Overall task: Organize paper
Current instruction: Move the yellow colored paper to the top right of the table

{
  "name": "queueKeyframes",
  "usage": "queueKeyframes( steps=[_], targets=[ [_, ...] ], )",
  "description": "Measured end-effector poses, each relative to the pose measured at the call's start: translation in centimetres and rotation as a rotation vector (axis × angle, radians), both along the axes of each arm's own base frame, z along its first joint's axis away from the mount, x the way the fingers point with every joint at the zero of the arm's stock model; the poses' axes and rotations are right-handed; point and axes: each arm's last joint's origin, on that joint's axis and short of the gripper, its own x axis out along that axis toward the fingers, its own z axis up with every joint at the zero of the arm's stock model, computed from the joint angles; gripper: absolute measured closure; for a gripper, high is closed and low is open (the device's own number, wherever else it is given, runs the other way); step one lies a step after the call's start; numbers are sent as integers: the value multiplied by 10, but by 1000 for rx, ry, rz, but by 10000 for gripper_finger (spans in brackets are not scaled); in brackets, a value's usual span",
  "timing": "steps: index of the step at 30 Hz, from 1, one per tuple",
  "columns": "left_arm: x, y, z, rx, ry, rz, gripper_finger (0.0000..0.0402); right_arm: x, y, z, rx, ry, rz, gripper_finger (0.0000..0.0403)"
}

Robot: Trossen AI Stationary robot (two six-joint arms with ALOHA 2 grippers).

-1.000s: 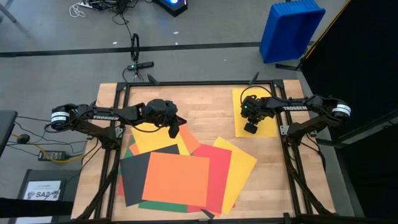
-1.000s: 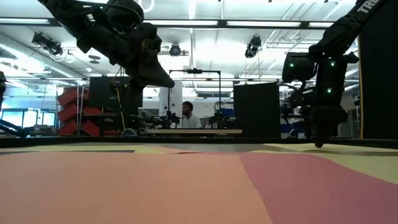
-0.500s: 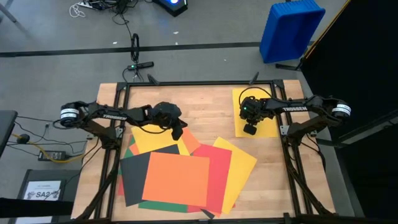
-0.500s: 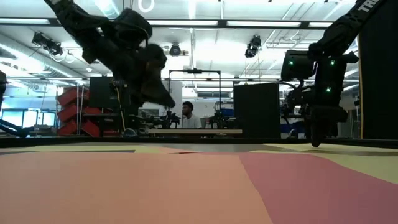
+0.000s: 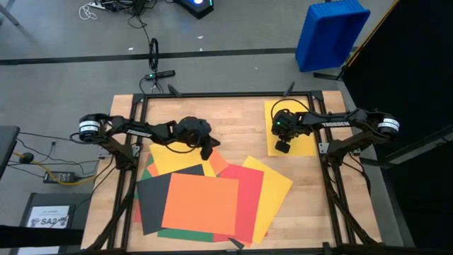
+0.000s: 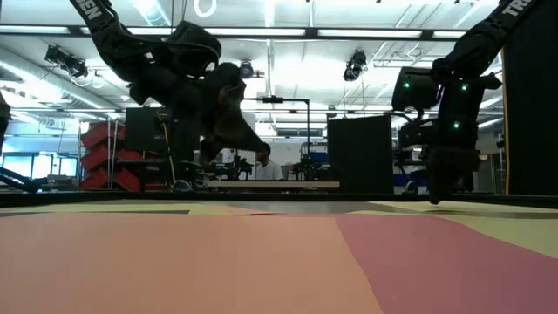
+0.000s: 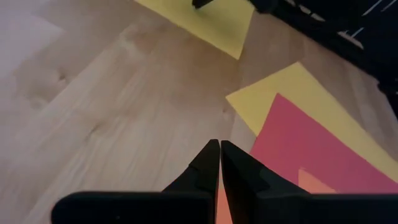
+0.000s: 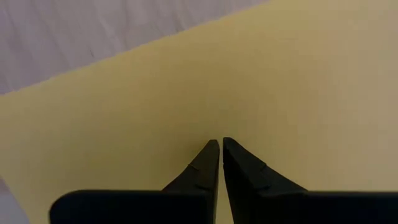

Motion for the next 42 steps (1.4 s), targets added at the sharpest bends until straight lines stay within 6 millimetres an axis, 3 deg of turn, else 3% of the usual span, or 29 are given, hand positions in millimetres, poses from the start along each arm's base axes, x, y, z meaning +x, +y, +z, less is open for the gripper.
queueKeyframes(
  steps=[11,17,24,28,33,38,42],
  targets=[
    [-2,8,3,-12,-15,-2,402,31,14,31,-87,-84,24,403],
    [-17,11,41,52,-9,-11,402,34,14,42,-118,-77,-59,403],
    [-70,-2,101,262,-39,120,402,20,16,51,-159,-57,-207,403],
    [-97,-12,121,297,-92,158,402,10,20,76,-200,-271,-236,403],
    [-116,-21,129,311,-99,165,402,-20,30,96,-179,-569,-263,403],
    [-118,-23,131,319,-114,173,402,-47,32,82,-133,-682,-433,403],
    [-114,-22,132,323,-126,175,402,-55,26,57,-99,-626,-540,403]
  ],
)
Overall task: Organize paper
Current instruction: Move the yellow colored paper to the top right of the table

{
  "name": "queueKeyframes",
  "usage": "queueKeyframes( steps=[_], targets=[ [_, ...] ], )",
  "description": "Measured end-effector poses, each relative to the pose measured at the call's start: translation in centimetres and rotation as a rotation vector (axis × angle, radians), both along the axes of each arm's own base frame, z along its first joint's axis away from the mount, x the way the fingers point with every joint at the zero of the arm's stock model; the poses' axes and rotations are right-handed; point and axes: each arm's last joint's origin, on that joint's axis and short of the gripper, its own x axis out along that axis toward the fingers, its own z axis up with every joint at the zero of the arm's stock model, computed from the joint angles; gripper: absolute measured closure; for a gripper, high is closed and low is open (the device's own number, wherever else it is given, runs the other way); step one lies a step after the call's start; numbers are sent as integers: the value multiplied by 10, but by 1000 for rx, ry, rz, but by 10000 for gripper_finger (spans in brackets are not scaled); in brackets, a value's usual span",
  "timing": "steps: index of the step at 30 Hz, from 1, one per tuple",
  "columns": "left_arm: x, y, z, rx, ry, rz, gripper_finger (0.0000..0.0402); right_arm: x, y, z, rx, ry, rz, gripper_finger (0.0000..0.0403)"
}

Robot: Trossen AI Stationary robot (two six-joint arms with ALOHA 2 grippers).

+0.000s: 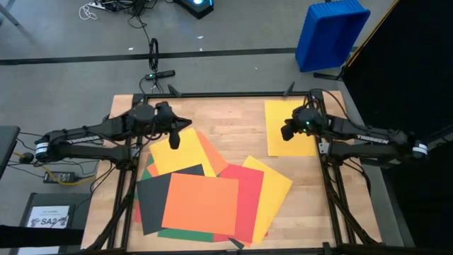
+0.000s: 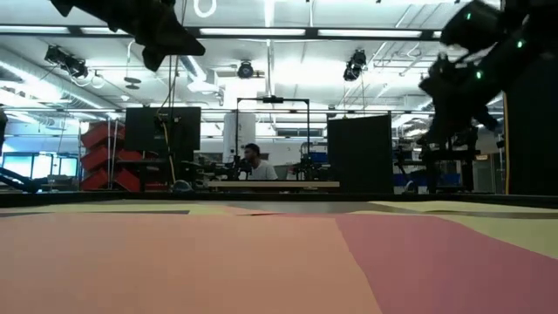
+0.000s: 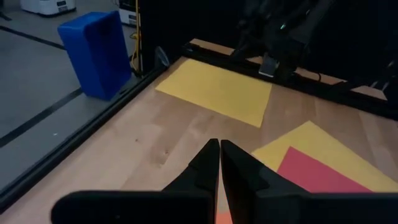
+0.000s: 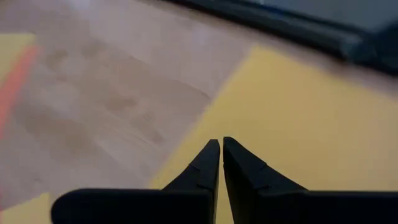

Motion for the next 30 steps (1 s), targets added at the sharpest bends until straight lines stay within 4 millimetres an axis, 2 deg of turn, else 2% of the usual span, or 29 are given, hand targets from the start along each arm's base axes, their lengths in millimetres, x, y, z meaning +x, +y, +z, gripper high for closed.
queueKeyframes(
  steps=[5,14,22,30],
  targets=[
    [1,0,-1,-3,8,1,402,1,-14,-24,93,165,-73,403],
    [7,1,-7,-37,39,6,402,14,-41,-62,198,363,-156,403],
    [15,3,-15,-58,86,1,402,35,-59,-71,212,455,-127,403],
    [23,4,-23,-83,122,-3,402,39,-59,-70,212,464,-113,402]
  ],
)
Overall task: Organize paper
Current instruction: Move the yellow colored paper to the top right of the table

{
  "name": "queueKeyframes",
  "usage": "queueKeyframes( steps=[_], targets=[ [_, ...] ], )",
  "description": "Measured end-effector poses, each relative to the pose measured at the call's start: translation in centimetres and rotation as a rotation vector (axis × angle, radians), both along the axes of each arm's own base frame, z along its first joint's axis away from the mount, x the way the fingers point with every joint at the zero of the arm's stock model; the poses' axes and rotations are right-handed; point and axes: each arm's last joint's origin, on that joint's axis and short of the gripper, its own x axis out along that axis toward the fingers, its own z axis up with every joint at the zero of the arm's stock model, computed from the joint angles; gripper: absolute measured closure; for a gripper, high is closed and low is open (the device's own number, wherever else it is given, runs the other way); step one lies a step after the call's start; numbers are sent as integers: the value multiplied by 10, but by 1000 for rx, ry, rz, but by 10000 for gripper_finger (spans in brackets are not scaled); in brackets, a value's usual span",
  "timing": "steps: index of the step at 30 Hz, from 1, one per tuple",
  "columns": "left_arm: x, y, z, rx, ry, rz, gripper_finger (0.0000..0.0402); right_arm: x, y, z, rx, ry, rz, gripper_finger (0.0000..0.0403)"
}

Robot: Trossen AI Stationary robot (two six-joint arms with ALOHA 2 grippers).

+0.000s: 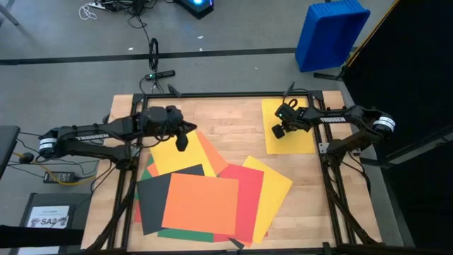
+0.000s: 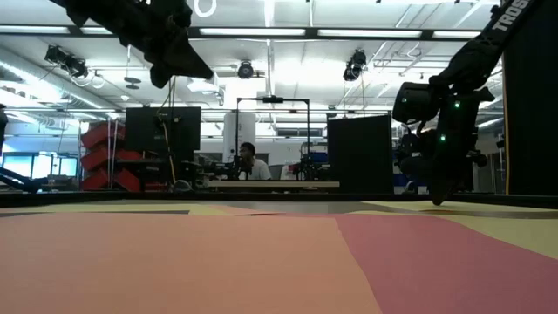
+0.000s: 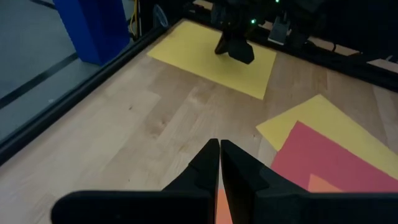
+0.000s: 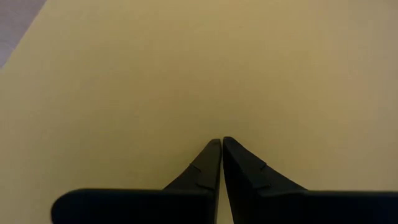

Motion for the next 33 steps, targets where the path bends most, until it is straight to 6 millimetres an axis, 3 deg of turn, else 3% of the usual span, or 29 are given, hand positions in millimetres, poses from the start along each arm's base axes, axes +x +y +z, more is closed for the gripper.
queueKeyframes(
  steps=[20,33],
  targets=[
    [0,-1,0,-2,-1,-6,402,-3,1,2,-12,6,-10,403],
    [0,-1,0,12,3,-12,402,-2,14,41,-141,-177,54,403]
  ],
)
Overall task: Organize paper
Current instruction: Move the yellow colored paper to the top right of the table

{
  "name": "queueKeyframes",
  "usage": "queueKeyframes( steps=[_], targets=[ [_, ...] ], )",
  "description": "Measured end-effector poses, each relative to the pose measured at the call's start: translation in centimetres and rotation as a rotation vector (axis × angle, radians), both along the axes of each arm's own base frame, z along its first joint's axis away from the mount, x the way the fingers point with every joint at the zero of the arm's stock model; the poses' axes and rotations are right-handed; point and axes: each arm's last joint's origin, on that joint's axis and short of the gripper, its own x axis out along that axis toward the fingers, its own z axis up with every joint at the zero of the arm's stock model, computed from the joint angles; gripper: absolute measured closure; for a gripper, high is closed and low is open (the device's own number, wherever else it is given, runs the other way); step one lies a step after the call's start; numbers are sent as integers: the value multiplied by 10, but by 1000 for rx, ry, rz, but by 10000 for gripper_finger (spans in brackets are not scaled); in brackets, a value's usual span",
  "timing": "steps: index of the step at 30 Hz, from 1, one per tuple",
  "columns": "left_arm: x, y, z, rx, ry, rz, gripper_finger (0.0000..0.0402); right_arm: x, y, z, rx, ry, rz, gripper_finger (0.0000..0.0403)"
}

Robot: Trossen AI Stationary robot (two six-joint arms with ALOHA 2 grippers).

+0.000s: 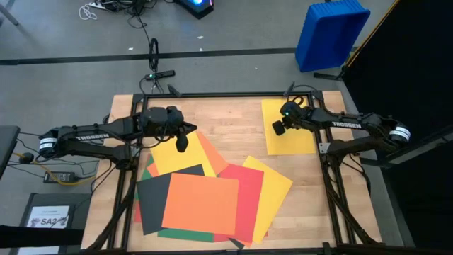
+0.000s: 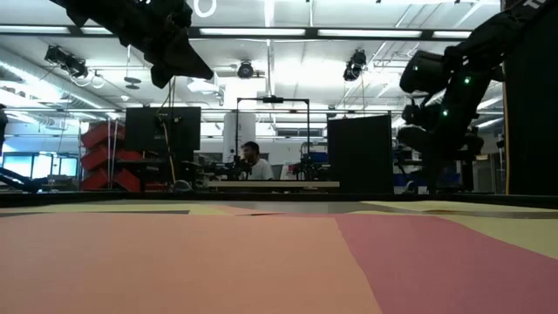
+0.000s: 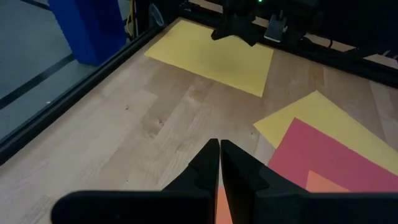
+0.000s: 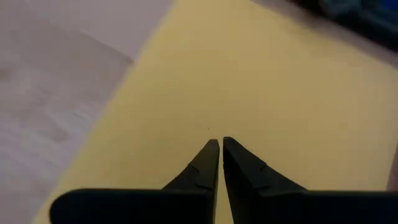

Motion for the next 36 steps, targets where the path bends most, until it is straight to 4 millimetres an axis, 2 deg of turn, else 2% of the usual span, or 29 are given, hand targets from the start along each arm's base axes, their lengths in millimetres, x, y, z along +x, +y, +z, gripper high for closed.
queueKeyframes(
  steps=[6,15,22,36],
  targets=[
    [0,0,0,1,-5,0,402,27,3,1,-85,-112,167,403],
    [1,0,1,3,-16,1,402,54,-27,-25,-9,41,160,403],
    [1,0,1,3,-15,1,402,75,-39,-32,35,73,201,403],
    [1,-1,-10,4,-17,-4,402,77,-37,-34,39,113,200,403]
  ],
)
